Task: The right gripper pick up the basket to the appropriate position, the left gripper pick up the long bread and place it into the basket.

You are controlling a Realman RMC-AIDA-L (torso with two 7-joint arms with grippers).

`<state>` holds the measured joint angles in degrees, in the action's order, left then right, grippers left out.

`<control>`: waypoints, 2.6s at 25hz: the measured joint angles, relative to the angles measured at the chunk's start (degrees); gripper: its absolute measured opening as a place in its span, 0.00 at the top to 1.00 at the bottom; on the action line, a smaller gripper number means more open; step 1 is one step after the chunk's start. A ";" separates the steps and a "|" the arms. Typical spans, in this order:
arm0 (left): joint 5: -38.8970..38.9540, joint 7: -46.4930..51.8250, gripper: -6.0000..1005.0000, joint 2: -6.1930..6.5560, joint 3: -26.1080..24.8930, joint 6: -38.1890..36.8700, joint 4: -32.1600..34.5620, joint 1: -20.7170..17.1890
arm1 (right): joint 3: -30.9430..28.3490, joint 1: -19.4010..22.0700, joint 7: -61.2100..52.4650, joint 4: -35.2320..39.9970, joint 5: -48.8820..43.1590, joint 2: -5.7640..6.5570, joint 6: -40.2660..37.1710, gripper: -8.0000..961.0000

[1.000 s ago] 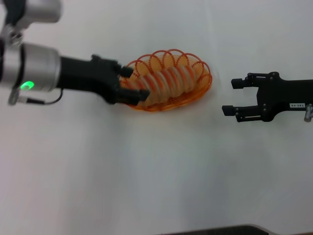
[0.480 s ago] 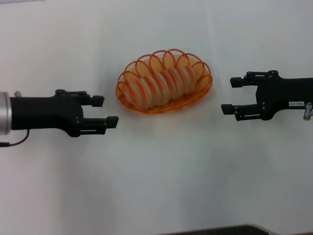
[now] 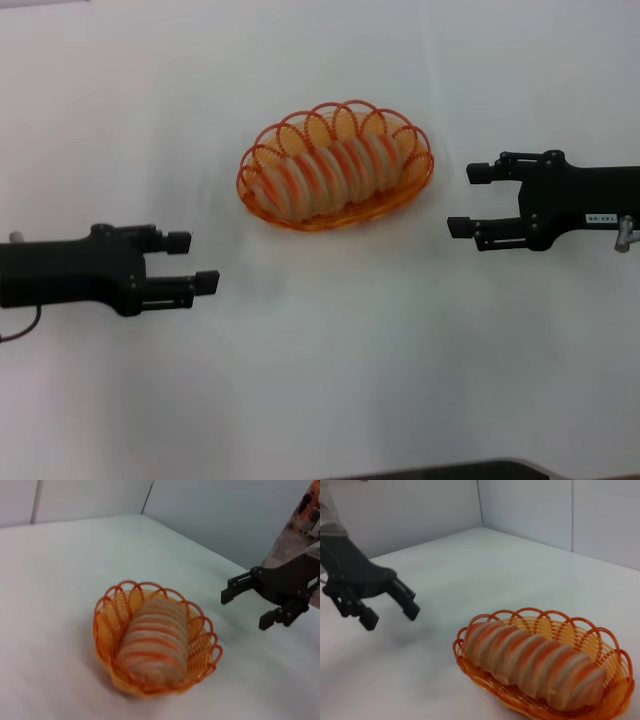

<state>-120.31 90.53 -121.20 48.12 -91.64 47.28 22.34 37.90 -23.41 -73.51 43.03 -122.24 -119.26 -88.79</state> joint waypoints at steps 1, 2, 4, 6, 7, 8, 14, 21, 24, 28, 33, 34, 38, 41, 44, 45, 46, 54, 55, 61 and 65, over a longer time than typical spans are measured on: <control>0.00 -0.36 0.27 0.10 -0.34 0.01 -0.48 -0.12 | -0.02 0.00 0.00 -0.04 0.00 -0.02 -0.01 0.13; 0.00 -0.90 0.27 0.20 -0.96 -0.01 -1.15 -0.30 | -0.02 0.01 0.00 -0.06 0.00 -0.05 -0.02 0.13; 0.00 -2.20 0.27 0.28 -2.60 -0.35 -2.16 -0.76 | -0.03 0.02 0.00 -0.09 0.00 -0.06 -0.03 0.13; 0.00 -3.28 0.27 0.28 -3.85 -0.88 -2.76 -1.28 | -0.08 0.03 0.00 -0.13 0.00 -0.07 0.01 0.13; 0.00 -3.78 0.27 0.28 -4.43 -1.18 -2.96 -1.60 | -0.10 0.04 0.00 -0.15 0.00 -0.08 0.09 0.13; 0.00 -4.17 0.27 0.24 -4.79 -1.43 -3.01 -1.80 | -0.11 0.04 0.00 -0.15 0.00 -0.08 0.13 0.13; -0.29 -4.73 0.27 0.06 -5.09 -2.23 -3.06 -2.00 | -0.11 -0.10 0.17 -0.59 -0.07 -0.06 0.31 0.13; -0.06 -4.71 0.27 0.29 -5.14 -3.22 -2.99 -2.04 | -0.11 0.03 0.05 -0.59 -0.09 -0.02 0.31 0.13; -0.07 -4.65 0.27 0.20 -5.14 -3.31 -2.88 -2.02 | -0.11 0.03 0.04 -0.58 -0.20 0.00 0.11 0.13; -0.07 -4.52 0.27 0.22 -5.18 -3.44 -2.71 -2.06 | -0.04 0.07 0.04 -0.58 -0.29 0.00 -0.04 0.13; -0.07 -4.51 0.27 0.33 -5.28 -3.50 -2.52 -2.06 | 0.04 0.14 0.03 -0.58 -0.37 0.00 -0.07 0.13; -0.07 -4.51 0.27 0.33 -5.29 -3.54 -2.48 -2.06 | 0.05 0.14 0.03 -0.58 -0.36 0.00 -0.10 0.13; -0.08 -4.46 0.27 0.42 -5.32 -3.61 -2.46 -1.98 | 0.15 0.13 0.03 -0.58 -0.37 -0.03 -0.19 0.13; -0.10 -4.47 0.27 0.44 -5.32 -3.66 -2.46 -1.91 | 0.26 0.12 0.04 -0.58 -0.37 -0.06 -0.20 0.13; -0.25 -4.48 0.27 0.45 -5.32 -3.73 -2.46 -1.81 | 0.31 0.13 0.04 -0.58 -0.37 -0.08 -0.28 0.13; -0.25 -4.48 0.27 0.45 -5.32 -3.73 -2.46 -1.81 | 0.31 0.12 0.04 -0.58 -0.37 -0.09 -0.31 0.13; -0.24 -4.48 0.27 0.45 -5.32 -3.74 -2.46 -1.84 | 0.28 0.12 0.04 -0.58 -0.37 -0.09 -0.33 0.13; -0.29 -4.72 0.27 0.43 -5.32 -3.97 -2.86 -2.04 | 0.37 0.12 0.04 -0.58 -0.37 -0.09 -0.45 0.13; -0.39 -4.78 0.27 0.39 -5.32 -3.98 -2.91 -2.04 | 0.37 0.14 0.04 -0.58 -0.37 -0.09 -0.48 0.13; -0.68 -4.79 0.27 0.23 -5.16 -5.22 -2.99 -2.14 | 0.34 0.28 -0.12 -0.58 -0.37 -0.09 -0.51 0.13; -0.71 -4.61 0.27 0.33 -5.17 -5.39 -2.99 -2.41 | 0.33 0.30 -0.14 -0.58 -0.37 -0.09 -0.51 0.13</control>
<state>-121.03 85.92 -120.87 42.95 -97.03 44.29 19.93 38.23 -23.11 -73.65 42.45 -122.61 -119.36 -89.31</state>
